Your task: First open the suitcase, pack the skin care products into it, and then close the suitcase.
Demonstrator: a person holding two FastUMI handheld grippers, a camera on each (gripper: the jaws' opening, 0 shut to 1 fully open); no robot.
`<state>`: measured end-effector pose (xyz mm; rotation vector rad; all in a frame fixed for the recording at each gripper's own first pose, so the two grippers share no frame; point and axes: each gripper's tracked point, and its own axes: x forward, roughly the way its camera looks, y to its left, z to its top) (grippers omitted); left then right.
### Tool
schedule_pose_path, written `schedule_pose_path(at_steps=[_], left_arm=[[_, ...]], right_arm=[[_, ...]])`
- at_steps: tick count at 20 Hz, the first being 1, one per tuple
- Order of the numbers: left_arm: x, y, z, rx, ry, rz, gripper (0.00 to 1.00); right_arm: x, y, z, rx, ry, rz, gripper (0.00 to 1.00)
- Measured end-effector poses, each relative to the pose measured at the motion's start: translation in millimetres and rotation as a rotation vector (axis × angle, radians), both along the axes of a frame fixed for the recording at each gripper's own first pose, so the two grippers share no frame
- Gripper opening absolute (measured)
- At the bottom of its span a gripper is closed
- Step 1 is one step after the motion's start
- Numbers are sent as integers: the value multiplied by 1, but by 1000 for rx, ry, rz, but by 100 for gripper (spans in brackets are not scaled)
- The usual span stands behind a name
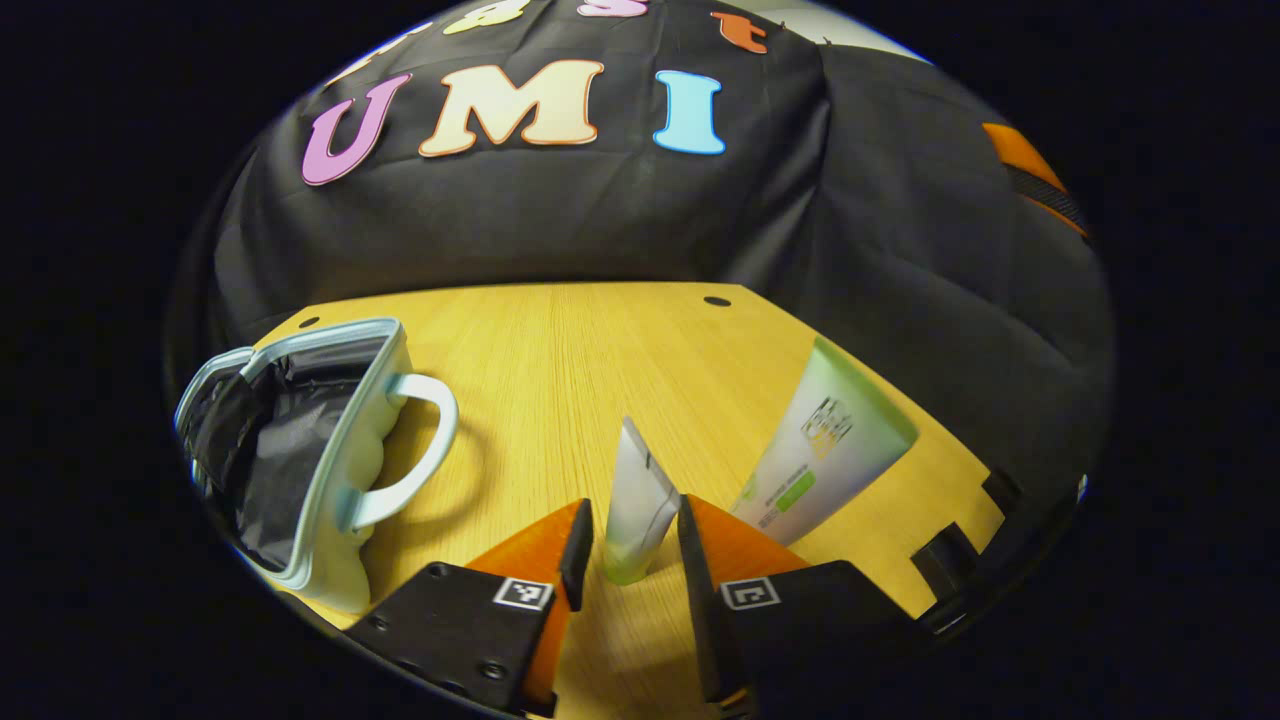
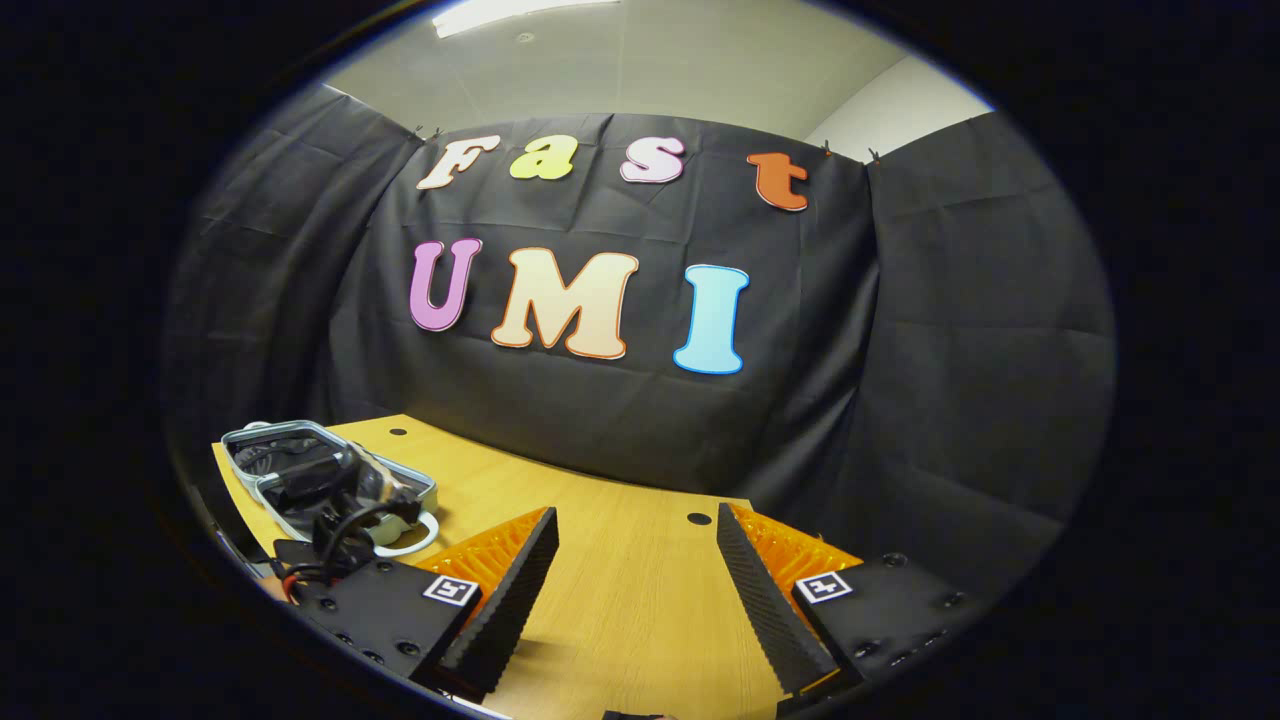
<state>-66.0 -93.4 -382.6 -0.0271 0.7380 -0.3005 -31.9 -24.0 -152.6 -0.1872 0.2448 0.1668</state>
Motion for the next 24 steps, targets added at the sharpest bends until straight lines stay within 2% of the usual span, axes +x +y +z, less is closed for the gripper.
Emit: schedule_pose_path(at_steps=[1,3,5,13,18,23,24], left_arm=[[-1,1,-6,11,20,0,34],[0,0,-5,11,21,-8,21],[-6,2,-2,4,59,-9,17],[-4,36,71,6,6,47,16],[-11,71,119,39,-32,108,16],[-20,102,148,49,-48,183,16],[-22,108,151,49,-50,199,16]], right_arm=[[0,2,-1,1,2,9,99],[-2,8,-7,13,9,28,99],[-2,19,-19,39,32,51,99],[-10,78,-100,122,171,173,100],[-16,88,-175,101,300,167,99],[-15,90,-221,89,388,150,99],[-15,92,-229,85,401,151,97]])
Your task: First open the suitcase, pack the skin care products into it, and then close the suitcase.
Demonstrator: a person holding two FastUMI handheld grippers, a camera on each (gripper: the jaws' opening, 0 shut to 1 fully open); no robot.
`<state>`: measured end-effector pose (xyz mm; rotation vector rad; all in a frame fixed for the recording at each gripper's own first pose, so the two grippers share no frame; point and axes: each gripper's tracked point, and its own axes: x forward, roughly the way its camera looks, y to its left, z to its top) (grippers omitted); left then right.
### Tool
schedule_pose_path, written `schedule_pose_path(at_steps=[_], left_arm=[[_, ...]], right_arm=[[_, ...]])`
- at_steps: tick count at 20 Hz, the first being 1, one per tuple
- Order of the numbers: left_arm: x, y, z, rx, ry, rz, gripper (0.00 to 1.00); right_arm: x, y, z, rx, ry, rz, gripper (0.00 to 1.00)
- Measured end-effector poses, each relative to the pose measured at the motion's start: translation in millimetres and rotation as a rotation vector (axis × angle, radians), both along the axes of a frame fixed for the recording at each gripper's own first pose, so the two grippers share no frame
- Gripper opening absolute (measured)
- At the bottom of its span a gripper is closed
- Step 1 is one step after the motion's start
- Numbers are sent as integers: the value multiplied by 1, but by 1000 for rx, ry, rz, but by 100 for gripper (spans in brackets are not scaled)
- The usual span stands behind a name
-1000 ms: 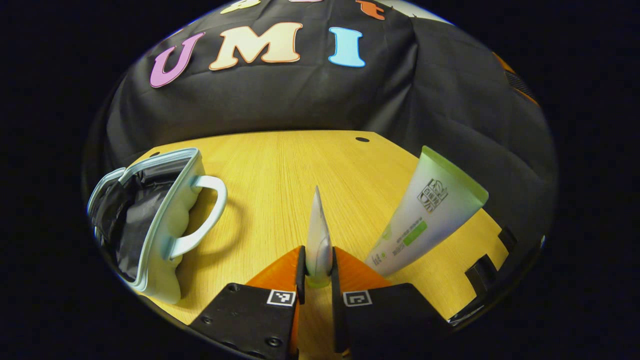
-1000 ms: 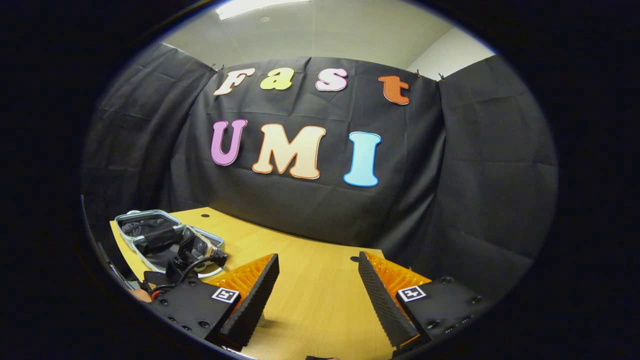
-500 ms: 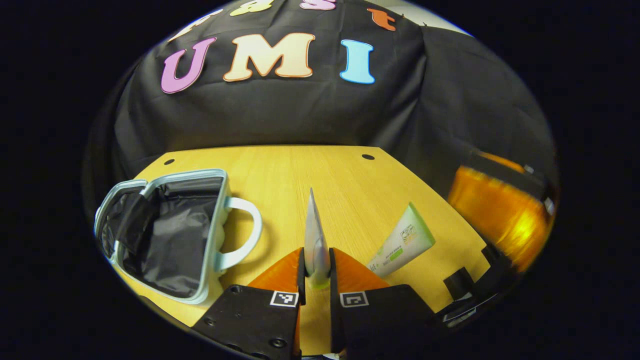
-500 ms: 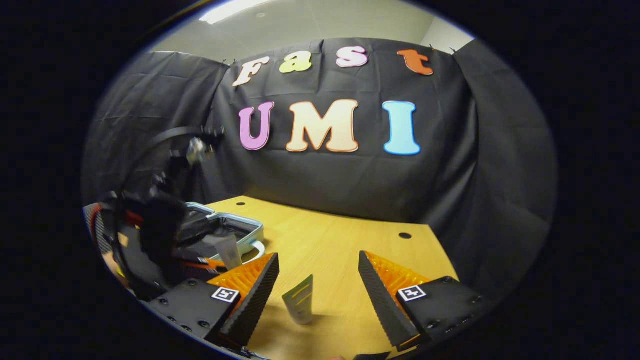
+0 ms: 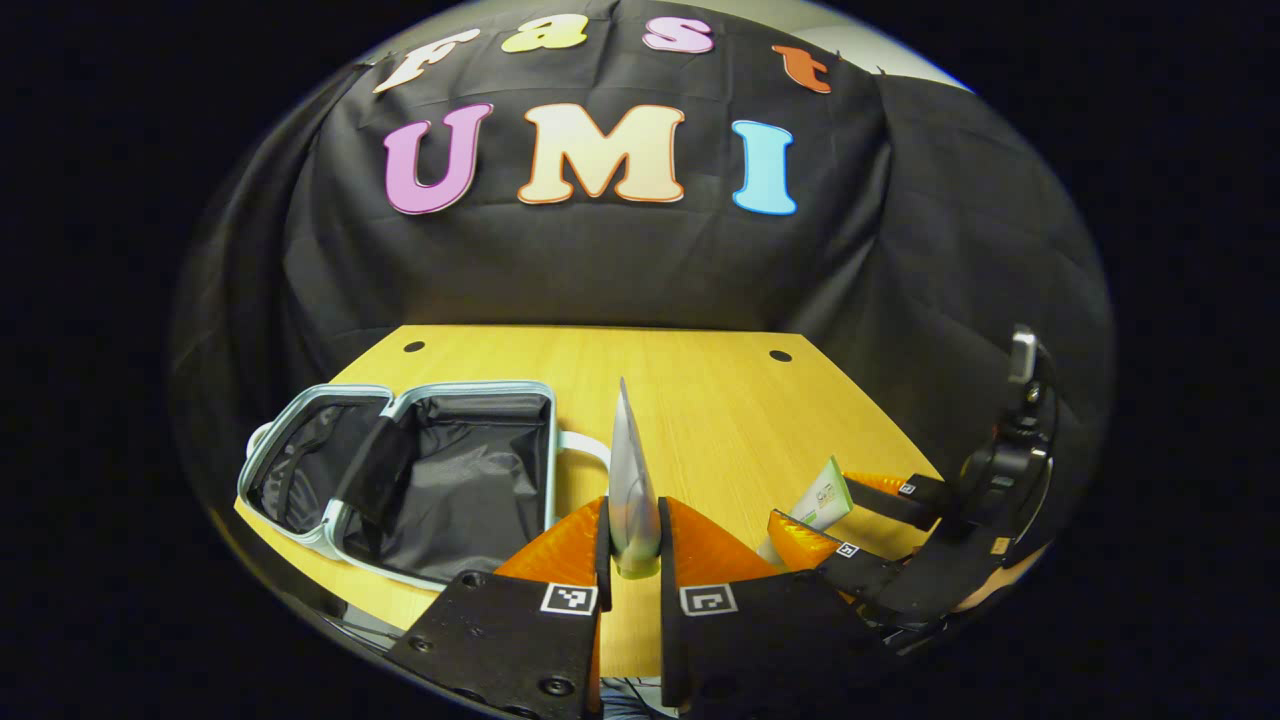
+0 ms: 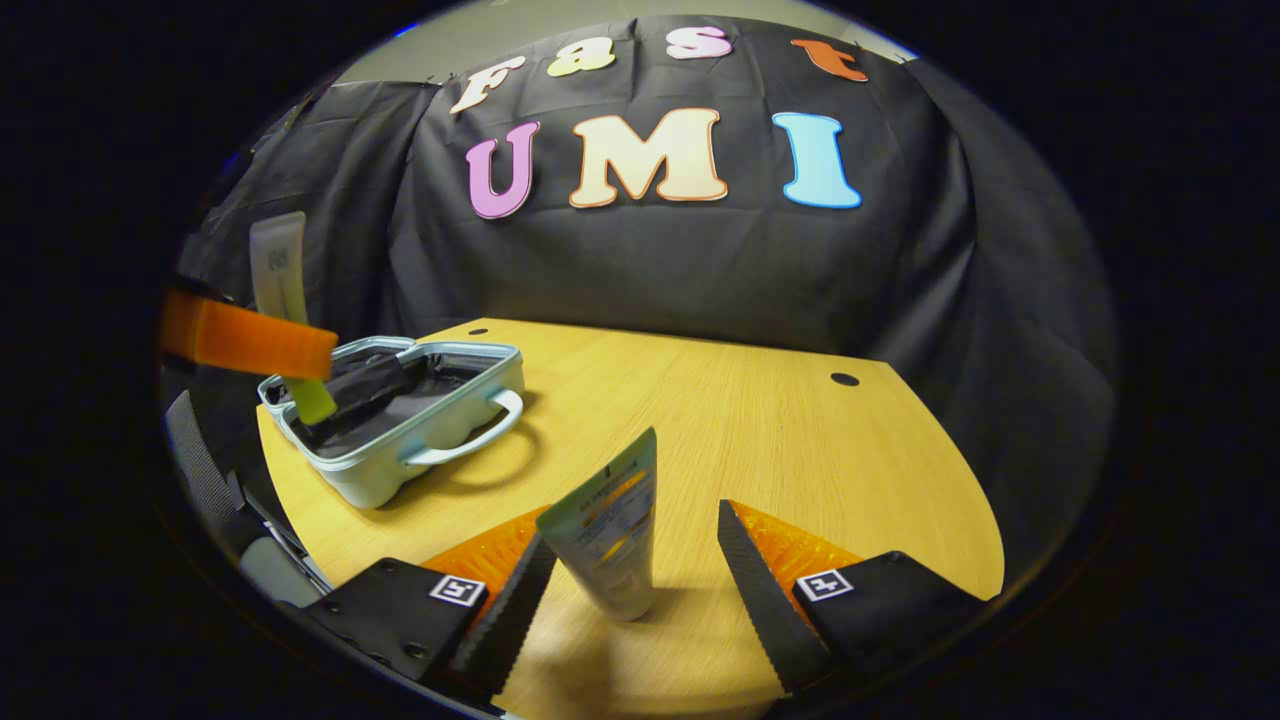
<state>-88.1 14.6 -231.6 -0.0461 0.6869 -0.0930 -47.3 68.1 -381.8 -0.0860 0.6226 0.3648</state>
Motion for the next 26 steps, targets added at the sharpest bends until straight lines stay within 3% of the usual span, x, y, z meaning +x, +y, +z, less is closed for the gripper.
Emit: schedule_pose_path(at_steps=[2,5,8,10,15,20,26], left_arm=[[-5,9,1,0,8,27,16],[-10,20,1,1,21,57,15],[-12,30,1,0,31,77,16],[-11,41,0,6,39,86,16],[-8,89,-9,31,94,113,16],[-3,148,-39,59,219,95,16],[14,185,-84,57,345,46,16]], right_arm=[[-4,4,-12,-3,25,12,84],[-3,9,-17,-23,17,23,46],[-11,19,-17,3,79,66,29],[-16,26,-16,11,134,78,23],[-12,58,24,59,173,77,23],[-10,132,67,163,208,102,23],[-6,213,77,208,249,96,23]])
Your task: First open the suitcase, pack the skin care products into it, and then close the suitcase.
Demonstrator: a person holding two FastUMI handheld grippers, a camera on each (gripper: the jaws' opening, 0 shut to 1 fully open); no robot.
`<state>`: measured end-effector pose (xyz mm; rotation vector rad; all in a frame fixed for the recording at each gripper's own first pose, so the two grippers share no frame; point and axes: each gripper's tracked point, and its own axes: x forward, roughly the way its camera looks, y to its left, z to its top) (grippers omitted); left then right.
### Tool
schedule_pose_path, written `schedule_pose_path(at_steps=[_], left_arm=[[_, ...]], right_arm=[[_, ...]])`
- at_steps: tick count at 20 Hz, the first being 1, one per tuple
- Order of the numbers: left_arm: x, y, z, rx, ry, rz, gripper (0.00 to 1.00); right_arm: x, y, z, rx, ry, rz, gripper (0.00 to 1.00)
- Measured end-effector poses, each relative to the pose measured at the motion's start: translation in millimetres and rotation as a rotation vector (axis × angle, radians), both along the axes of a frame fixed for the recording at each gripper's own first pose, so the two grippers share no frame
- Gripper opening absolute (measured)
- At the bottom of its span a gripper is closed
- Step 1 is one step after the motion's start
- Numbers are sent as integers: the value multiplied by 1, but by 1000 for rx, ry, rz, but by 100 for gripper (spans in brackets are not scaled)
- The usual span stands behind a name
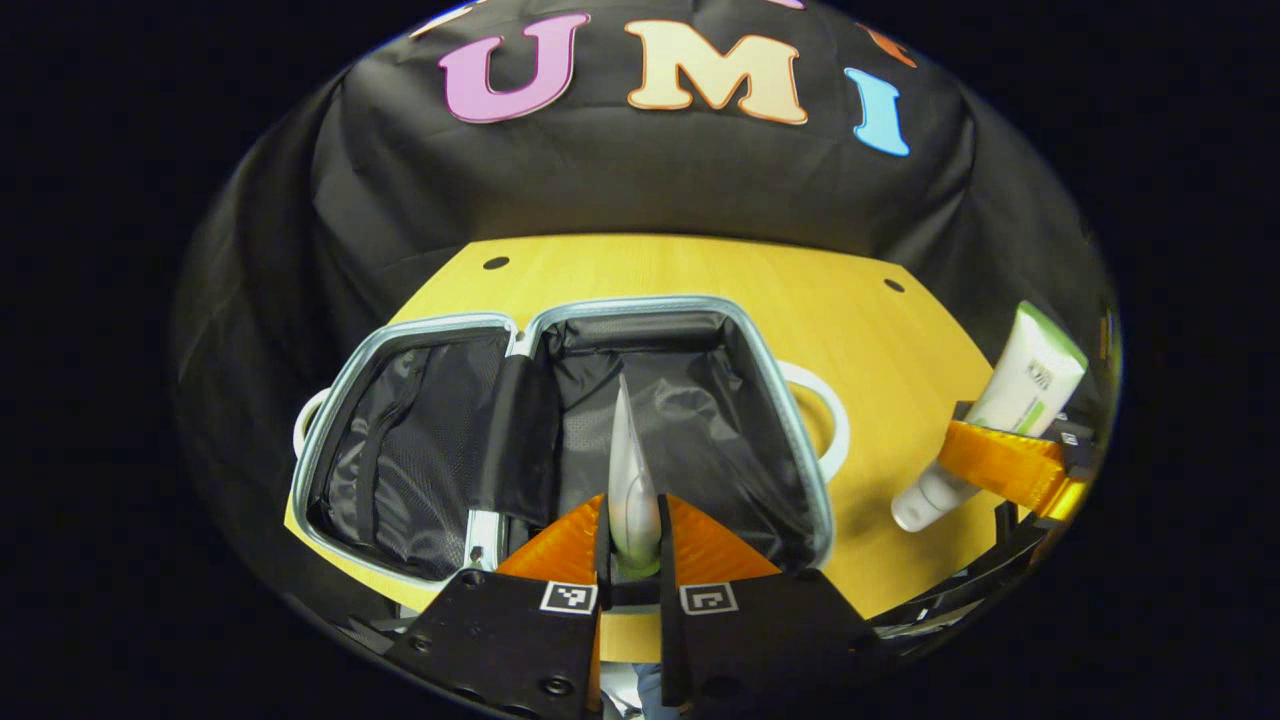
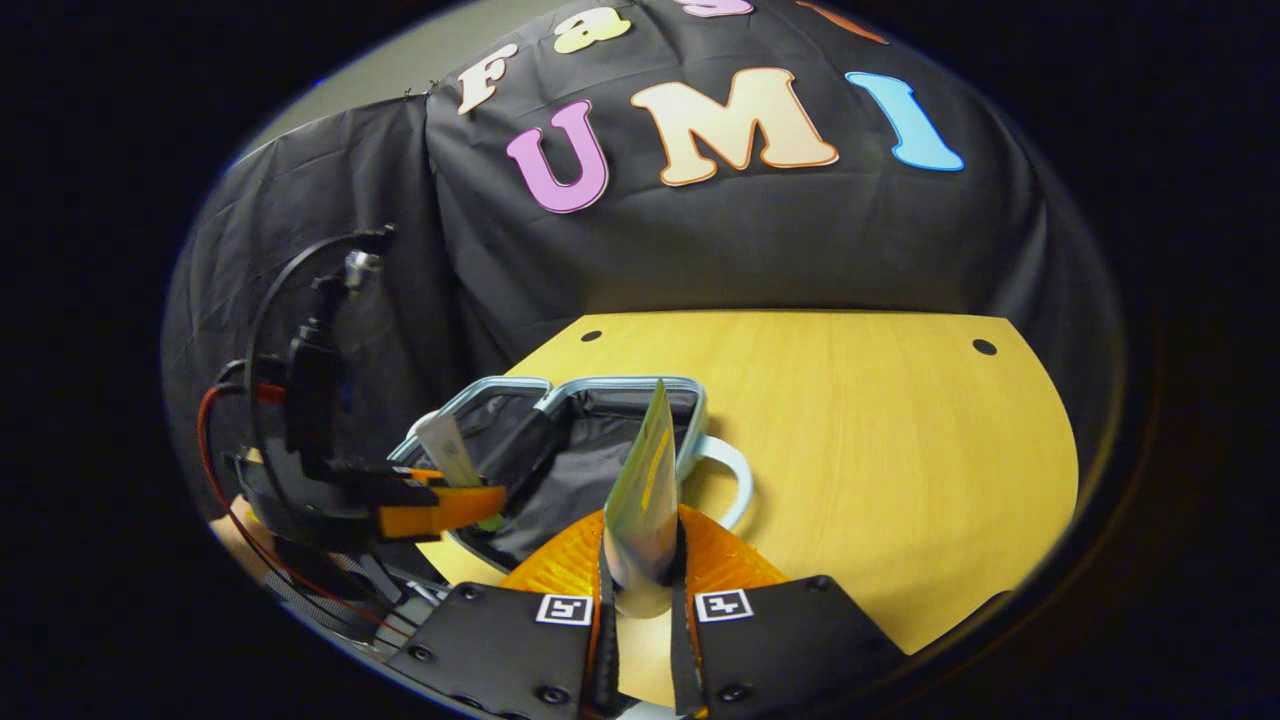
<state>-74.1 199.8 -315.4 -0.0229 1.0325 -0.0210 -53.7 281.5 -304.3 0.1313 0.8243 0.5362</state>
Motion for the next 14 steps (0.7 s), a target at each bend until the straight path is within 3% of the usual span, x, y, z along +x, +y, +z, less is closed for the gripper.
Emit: schedule_pose_path(at_steps=[5,10,12,14], left_arm=[[2,4,-43,-84,104,-30,16],[14,-2,-53,-181,98,-84,20],[25,-7,-43,-226,48,-102,31],[40,0,-25,-232,-25,-116,73]], right_arm=[[-1,42,-26,-35,64,10,23],[-10,64,-56,-81,155,21,23],[-13,69,-67,-108,186,27,23],[-15,73,-83,-138,217,31,23]])
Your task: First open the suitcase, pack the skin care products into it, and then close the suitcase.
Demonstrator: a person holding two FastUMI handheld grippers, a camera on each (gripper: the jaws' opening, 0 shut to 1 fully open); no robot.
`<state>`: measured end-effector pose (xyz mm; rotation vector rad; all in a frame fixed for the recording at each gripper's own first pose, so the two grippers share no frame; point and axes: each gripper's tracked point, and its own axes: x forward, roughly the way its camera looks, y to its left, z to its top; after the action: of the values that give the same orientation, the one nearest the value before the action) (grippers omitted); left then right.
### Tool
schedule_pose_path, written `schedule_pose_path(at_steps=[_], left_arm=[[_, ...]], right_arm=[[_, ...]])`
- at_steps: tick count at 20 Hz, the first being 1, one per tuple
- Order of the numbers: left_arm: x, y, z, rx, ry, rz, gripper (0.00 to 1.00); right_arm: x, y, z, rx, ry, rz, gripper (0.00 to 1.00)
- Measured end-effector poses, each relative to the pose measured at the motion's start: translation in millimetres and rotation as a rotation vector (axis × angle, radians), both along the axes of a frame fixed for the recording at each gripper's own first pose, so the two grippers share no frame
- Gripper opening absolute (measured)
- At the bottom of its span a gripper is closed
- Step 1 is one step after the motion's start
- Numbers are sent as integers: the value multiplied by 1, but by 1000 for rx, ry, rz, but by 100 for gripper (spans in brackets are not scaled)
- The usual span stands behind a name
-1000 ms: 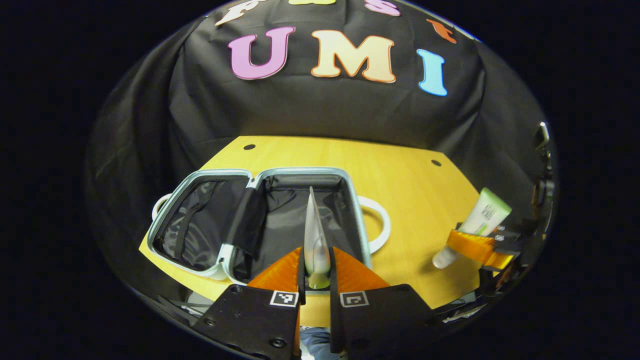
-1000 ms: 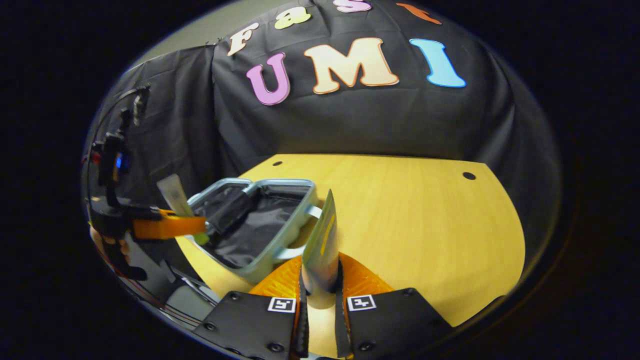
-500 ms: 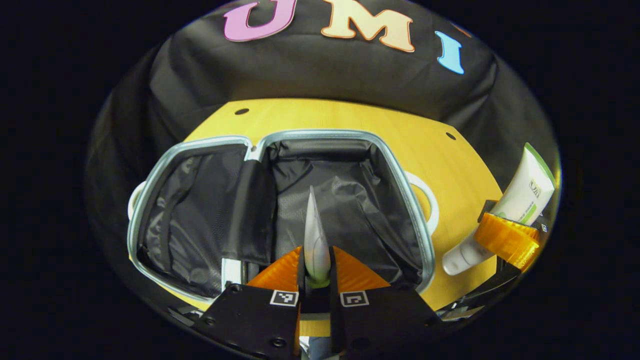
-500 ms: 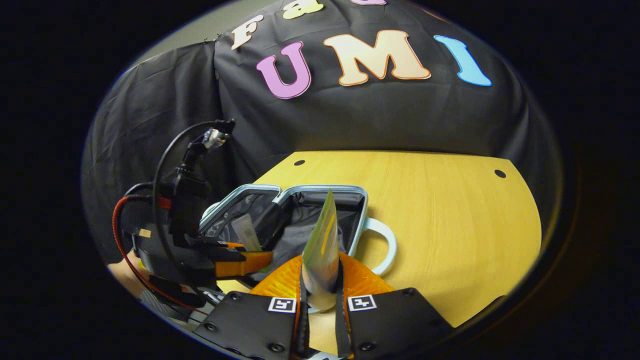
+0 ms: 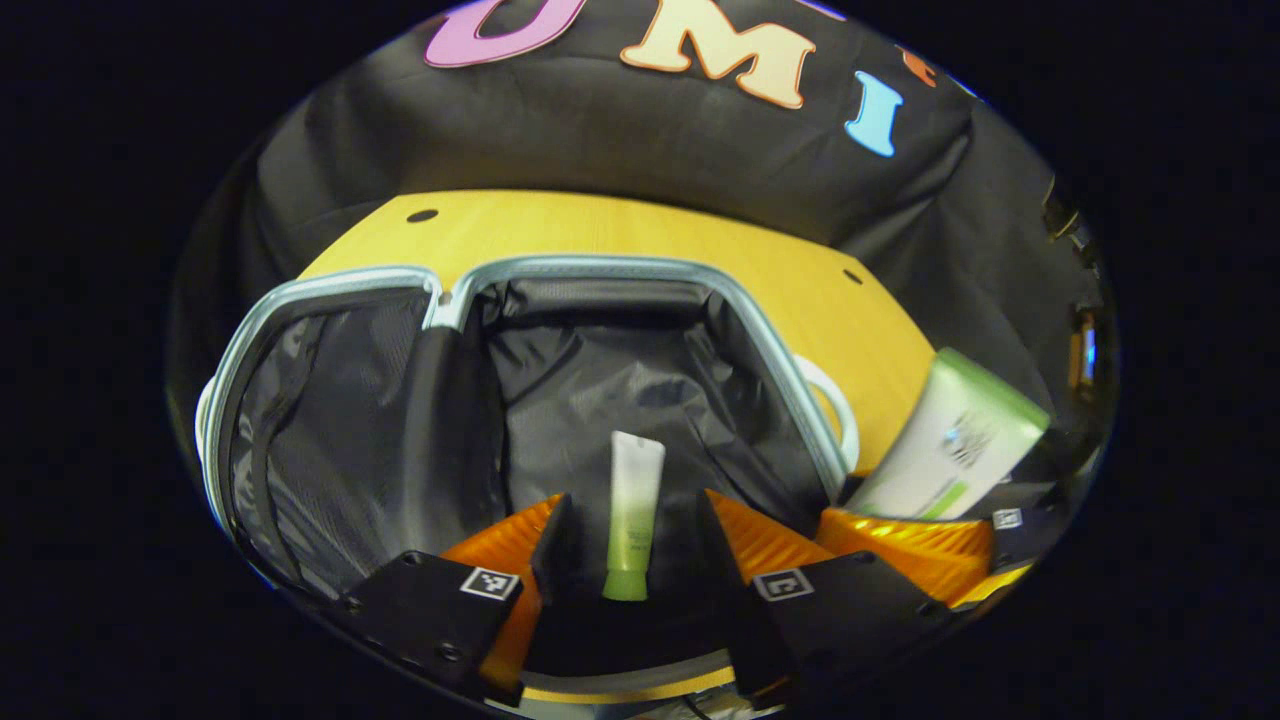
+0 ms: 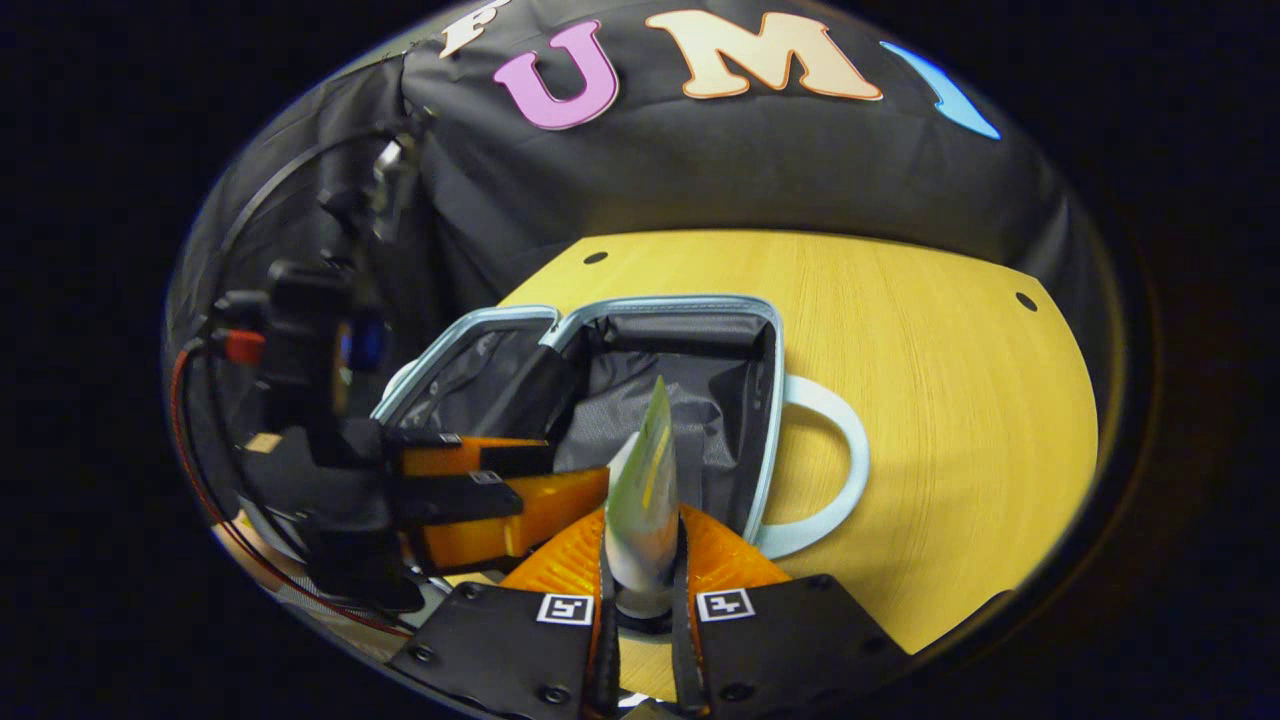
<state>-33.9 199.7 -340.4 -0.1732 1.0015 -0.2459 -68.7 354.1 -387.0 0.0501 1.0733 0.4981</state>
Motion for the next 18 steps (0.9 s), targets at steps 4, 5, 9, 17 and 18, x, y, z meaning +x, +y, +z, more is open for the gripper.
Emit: schedule_pose_path(at_steps=[4,5,9,17,18], left_arm=[[22,31,34,-20,-102,46,74],[26,42,39,-21,-116,69,74],[36,109,59,21,-167,190,80],[38,261,68,199,-207,413,95],[35,278,65,218,-203,436,95]], right_arm=[[-3,5,-24,-37,69,-17,23],[-1,7,-32,-49,72,-19,23],[5,8,-23,-45,44,-43,29],[51,26,20,87,-103,-104,98],[53,22,28,91,-126,-111,98]])
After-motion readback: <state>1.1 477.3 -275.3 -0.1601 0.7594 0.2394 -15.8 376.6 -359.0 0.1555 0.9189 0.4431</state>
